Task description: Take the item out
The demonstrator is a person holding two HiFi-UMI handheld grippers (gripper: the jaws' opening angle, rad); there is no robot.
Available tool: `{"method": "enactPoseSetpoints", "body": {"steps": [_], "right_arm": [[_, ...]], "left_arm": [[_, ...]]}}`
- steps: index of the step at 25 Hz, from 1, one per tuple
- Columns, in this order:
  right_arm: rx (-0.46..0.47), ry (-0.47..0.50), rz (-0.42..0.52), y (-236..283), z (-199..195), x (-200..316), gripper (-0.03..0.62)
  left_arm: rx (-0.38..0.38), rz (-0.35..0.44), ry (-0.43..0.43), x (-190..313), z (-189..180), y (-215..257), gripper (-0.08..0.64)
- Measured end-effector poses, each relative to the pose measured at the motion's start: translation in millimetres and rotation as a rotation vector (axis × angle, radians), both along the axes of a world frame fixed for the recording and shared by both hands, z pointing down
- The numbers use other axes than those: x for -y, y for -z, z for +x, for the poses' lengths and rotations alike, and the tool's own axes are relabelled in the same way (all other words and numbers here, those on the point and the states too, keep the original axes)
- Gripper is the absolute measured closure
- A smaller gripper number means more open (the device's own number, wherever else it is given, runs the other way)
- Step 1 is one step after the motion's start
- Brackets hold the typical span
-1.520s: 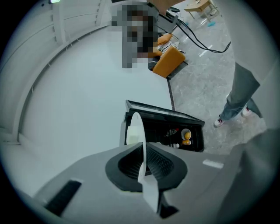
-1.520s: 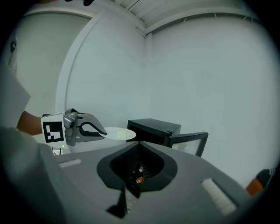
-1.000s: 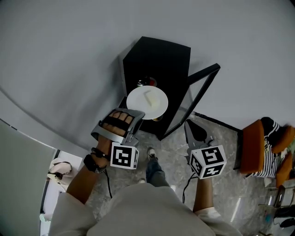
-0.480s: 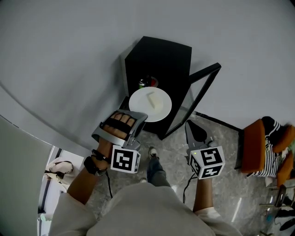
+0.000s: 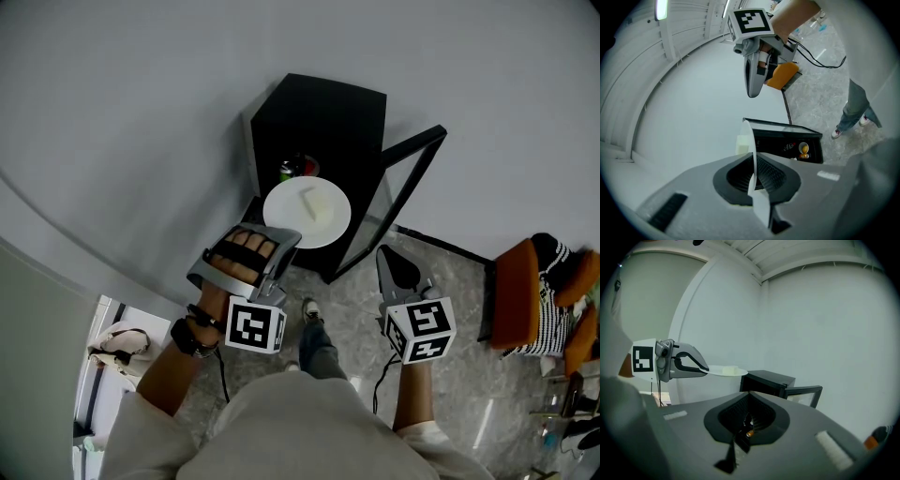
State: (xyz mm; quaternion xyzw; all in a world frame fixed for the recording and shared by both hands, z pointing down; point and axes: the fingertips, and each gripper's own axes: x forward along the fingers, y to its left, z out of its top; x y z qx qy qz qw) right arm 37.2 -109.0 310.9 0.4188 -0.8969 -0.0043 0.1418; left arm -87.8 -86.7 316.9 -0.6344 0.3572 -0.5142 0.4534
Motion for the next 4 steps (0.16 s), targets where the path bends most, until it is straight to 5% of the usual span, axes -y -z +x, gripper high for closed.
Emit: {"method": "enactPoseSetpoints", "body": {"steps": [4], "right_arm": [[-0.003,-0.001,-0.001,-1.9,1.1,1.4,0.586]], "left_arm": [[-0.013,-0.003,0.000,0.6,0.6,5.3,0.548]]}}
